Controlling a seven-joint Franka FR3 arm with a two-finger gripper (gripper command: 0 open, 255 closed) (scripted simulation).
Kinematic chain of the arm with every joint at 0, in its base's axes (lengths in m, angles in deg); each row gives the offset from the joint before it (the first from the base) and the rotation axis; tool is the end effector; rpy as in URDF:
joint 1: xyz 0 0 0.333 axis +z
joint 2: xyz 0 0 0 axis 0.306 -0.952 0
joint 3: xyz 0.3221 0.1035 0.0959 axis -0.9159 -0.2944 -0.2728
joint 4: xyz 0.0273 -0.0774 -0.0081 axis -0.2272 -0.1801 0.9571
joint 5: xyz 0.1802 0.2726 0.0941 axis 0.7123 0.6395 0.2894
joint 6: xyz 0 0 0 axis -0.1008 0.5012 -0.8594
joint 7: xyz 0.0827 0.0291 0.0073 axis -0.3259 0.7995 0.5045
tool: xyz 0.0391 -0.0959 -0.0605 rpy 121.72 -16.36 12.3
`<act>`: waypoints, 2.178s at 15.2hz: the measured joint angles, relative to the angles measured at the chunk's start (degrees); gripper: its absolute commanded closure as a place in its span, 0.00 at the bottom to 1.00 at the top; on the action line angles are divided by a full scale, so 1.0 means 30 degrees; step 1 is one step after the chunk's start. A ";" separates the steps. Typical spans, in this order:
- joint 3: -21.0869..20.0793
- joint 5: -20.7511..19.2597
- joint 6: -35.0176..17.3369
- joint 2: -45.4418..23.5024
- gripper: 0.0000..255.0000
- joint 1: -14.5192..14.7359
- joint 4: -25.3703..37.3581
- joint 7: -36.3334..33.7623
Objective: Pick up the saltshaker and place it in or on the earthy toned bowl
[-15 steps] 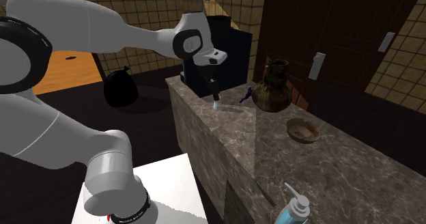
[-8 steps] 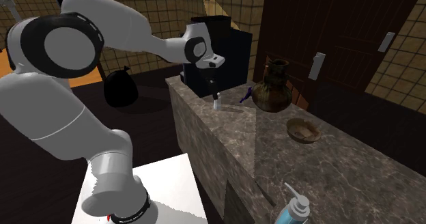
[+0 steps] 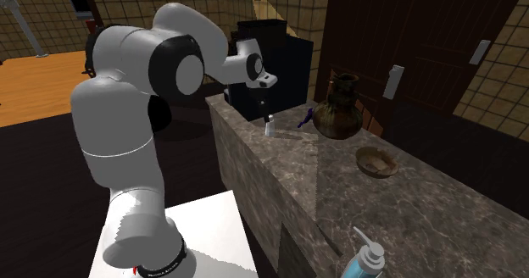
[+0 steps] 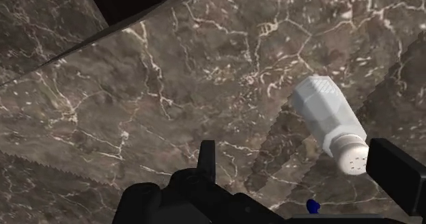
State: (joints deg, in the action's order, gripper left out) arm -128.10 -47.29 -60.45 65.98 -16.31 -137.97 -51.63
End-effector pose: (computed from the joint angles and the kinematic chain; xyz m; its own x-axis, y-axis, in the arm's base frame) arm 0.4034 0.3641 0.4641 0.9650 -0.1545 0.2117 -0.1629 -0.9864 0.0229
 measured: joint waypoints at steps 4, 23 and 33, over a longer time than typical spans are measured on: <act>0.0621 -0.2929 0.0862 -0.3801 0.00 0.1978 0.3036 -0.2686; 0.1745 -0.4982 0.0038 -0.6496 1.00 0.3259 0.4127 -0.4135; 0.1564 -0.4665 0.0398 -0.6168 1.00 0.3126 0.4233 -0.3886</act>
State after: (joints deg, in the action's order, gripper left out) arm -123.41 -61.28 -59.26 47.48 -6.93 -125.27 -63.29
